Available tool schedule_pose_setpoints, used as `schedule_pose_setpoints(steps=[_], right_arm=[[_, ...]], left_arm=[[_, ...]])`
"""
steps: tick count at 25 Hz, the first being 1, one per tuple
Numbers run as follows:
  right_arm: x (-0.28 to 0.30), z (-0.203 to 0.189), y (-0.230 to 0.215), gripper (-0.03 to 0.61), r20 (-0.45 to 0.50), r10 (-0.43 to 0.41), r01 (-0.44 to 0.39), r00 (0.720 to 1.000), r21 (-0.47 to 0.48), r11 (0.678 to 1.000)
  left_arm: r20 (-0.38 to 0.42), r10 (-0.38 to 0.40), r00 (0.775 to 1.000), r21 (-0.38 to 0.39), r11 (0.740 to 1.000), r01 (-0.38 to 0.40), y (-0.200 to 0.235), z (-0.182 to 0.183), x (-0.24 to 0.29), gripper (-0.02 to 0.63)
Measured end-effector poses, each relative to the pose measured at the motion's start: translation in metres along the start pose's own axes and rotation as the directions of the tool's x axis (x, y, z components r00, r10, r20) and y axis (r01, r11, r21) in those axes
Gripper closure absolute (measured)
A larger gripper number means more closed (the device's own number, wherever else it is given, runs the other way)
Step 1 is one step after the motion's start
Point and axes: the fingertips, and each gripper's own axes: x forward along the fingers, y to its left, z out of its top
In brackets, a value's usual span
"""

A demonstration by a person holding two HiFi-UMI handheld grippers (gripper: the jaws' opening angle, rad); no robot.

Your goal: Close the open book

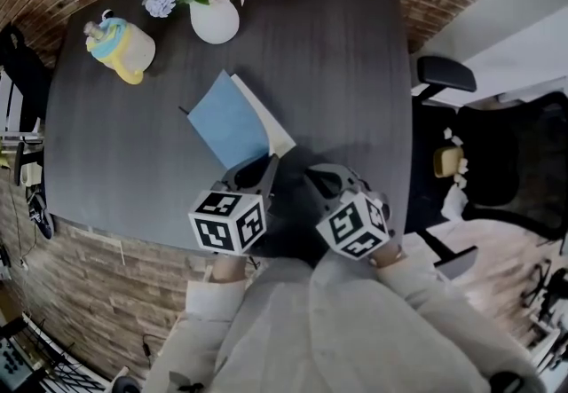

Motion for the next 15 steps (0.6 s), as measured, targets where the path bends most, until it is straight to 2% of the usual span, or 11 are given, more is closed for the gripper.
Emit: schedule_pose_setpoints(steps=[8,15], right_arm=[[-0.004,-0.006,-0.012,0.572,-0.031,-0.015,0.016,0.999,0.024,1.000],[0.000,-0.012,-0.015,0.572,-0.021,-0.028,0.029,0.999,0.046,0.999]], left_arm=[[-0.043,0.002,0.999,0.014,1.000,-0.002,0.002,-0.005,0.017,0.588],[-0.073,0.005,0.997,0.020,1.000,-0.004,0.003,-0.008,0.028,0.588]])
